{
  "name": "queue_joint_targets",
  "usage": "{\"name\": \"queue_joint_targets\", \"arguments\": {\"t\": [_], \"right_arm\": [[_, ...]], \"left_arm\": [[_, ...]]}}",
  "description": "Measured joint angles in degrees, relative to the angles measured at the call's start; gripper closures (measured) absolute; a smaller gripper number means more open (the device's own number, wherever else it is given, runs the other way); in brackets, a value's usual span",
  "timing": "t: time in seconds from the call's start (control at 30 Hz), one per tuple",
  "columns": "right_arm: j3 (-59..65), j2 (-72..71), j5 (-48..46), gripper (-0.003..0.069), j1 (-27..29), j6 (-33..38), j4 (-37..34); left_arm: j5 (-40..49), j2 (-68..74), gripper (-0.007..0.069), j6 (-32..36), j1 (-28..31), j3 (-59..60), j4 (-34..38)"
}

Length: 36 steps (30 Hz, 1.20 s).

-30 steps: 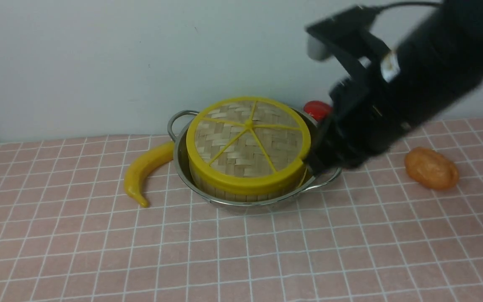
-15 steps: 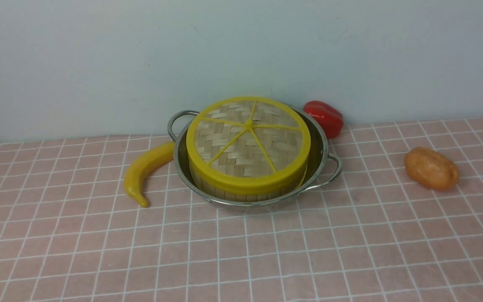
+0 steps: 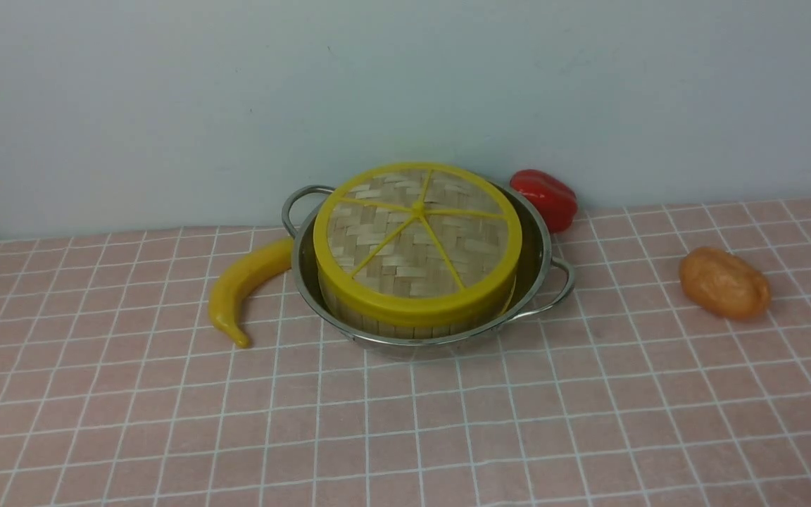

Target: Place the steamer in the pot on the pink tablecloth, and put the lid on the steamer.

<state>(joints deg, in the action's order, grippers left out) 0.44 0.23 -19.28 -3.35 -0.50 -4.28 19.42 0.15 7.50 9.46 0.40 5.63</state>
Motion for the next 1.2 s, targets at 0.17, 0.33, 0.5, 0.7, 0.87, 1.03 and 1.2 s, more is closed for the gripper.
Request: {"name": "queue_joint_targets", "arguments": {"t": [0.17,0.33,0.5,0.7,0.87,1.03,1.2], "right_arm": [[0.1,0.0,-0.4,0.0605,-0.1,-1.6,0.0],[0.1,0.0,-0.4,0.0586,-0.1,-2.0,0.0],[0.1,0.0,-0.4,0.0571,-0.1,-2.0,0.0],[0.1,0.0,-0.4,0.0549,-0.1,-2.0,0.0],[0.1,0.0,-0.4,0.0529,-0.1,-2.1,0.0],[0.1,0.0,-0.4,0.0517,-0.1,-2.1,-0.1],[0.1,0.0,-0.4,0.0505,-0.1,-2.1,-0.1]], "left_arm": [[0.0,0.0,0.0382,0.0,0.0,0.0,0.0],[0.0,0.0,0.0382,0.0,0.0,0.0,0.0],[0.0,0.0,0.0382,0.0,0.0,0.0,0.0],[0.0,0.0,0.0382,0.1,0.0,0.0,0.0],[0.0,0.0,0.0382,0.1,0.0,0.0,0.0],[0.0,0.0,0.0382,0.1,0.0,0.0,0.0],[0.0,0.0,0.0382,0.1,0.0,0.0,0.0]]}}
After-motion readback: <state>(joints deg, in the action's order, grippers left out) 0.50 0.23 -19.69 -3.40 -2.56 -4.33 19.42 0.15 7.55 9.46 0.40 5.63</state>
